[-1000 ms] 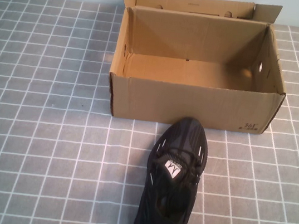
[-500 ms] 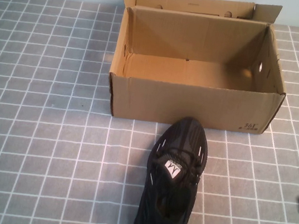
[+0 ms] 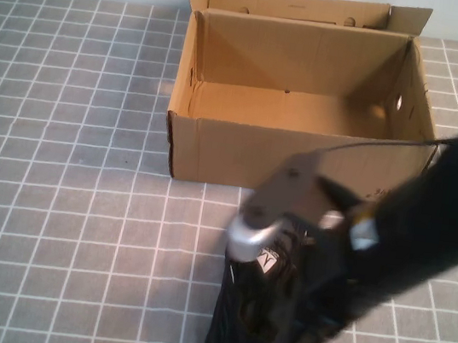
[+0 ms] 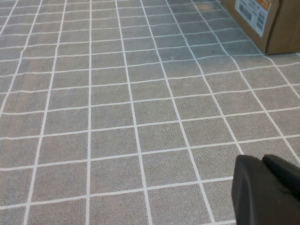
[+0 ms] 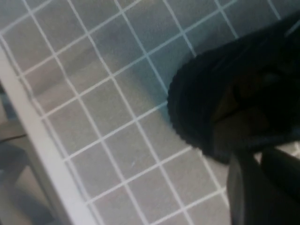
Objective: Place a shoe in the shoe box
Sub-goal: Pick up the shoe from the table
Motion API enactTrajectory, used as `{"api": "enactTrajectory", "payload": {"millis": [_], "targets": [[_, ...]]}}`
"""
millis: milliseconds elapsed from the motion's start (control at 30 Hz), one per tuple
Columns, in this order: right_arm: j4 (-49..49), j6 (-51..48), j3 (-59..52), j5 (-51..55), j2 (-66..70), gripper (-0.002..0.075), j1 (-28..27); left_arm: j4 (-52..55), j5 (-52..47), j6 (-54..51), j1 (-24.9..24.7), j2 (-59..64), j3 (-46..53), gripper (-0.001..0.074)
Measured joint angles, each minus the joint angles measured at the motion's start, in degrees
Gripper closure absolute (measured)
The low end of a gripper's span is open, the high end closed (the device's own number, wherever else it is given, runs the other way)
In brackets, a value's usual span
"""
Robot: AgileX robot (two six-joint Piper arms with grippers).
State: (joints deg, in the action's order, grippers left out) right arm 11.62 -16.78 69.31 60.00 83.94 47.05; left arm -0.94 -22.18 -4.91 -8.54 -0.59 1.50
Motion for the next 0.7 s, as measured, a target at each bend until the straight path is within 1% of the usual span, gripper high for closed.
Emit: {"api": "enactTrajectory", "payload": {"millis": [67, 233, 300, 367, 433, 567, 700], "targets": [[-2.0, 0.0, 1.5, -1.1, 2.7, 0.0620, 1.0, 0.0, 0.0, 0.0, 0.0, 0.0, 0.0, 0.0736], [-6.4, 0.0, 3.0, -6.9, 7.7, 0.0357, 1.4, 0.0, 0.0, 0.0, 0.0, 0.0, 0.0, 0.0736], [-8.1, 0.0, 3.0, -9.7, 9.0, 0.0291, 1.4, 0.0, 0.0, 0.0, 0.0, 0.0, 0.0, 0.0736], [-9.8, 0.0, 3.0, -13.2, 9.9, 0.0265, 1.4, 0.0, 0.0, 0.0, 0.0, 0.0, 0.0, 0.0736], [-11.6, 0.0, 3.0, -16.3, 10.8, 0.0265, 1.4, 0.0, 0.0, 0.0, 0.0, 0.0, 0.0, 0.0736], [-15.3, 1.4, 3.0, -19.3, 12.2, 0.0292, 1.4, 0.0, 0.0, 0.0, 0.0, 0.0, 0.0, 0.0736], [-21.7, 6.8, 3.1, -19.2, 13.6, 0.0317, 1.4, 0.0, 0.0, 0.0, 0.0, 0.0, 0.0, 0.0736]]}}
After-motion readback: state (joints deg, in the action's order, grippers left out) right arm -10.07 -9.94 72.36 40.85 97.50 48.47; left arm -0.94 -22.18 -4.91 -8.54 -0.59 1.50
